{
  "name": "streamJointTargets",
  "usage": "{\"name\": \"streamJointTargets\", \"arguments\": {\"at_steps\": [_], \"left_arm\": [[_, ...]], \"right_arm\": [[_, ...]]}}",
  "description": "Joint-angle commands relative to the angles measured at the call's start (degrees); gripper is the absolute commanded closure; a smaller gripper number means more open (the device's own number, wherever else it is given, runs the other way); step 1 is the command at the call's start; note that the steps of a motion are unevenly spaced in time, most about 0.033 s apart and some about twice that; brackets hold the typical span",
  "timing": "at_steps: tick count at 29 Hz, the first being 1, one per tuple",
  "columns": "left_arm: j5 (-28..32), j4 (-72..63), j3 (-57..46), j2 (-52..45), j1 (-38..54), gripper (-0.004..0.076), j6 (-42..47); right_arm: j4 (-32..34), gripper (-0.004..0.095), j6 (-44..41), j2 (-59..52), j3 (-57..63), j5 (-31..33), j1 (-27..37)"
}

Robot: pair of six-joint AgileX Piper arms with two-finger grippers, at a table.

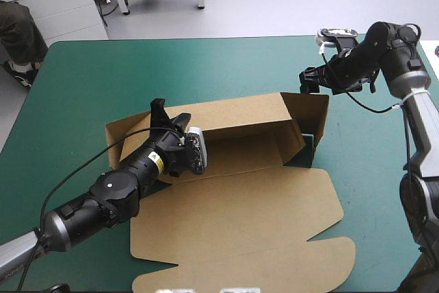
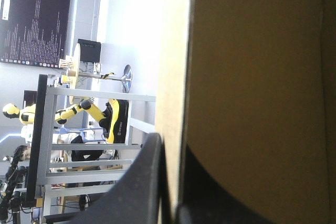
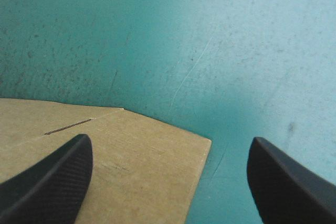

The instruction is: Fold the box

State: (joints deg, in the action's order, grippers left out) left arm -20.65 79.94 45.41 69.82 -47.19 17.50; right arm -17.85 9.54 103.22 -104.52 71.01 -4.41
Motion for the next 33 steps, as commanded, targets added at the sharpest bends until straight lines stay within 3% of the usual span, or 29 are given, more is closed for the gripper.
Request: {"name": "streamJointTargets", "arguments": {"at_steps": [1,12,19,31,33], "left_arm": [[-4.24,-1.31,0.58,-0.83,-0.17,0.0734,2.03],[-6.27,-1.31,0.58,-0.83,-0.17,0.0734,5.52],[-8.05,5.93,0.58,-0.83,-0.17,0.0734,17.32],[-9.37,7.03,2.50,-0.83,-0.17,0.0734,18.41],[-9.72,7.03,3.27,-0.83,-0.17,0.0734,18.41]], "right_arm": [[-0.74,0.0171,0.85,-4.98,0.70,0.83,0.59],[-0.81,0.0171,3.37,-9.22,10.15,0.83,0.59],[1.86,0.0171,3.37,-9.88,10.55,0.83,0.59],[2.51,0.0171,3.00,-9.88,10.55,0.83,0.59],[0.10,0.0171,2.86,-10.24,10.55,0.83,0.59]]}}
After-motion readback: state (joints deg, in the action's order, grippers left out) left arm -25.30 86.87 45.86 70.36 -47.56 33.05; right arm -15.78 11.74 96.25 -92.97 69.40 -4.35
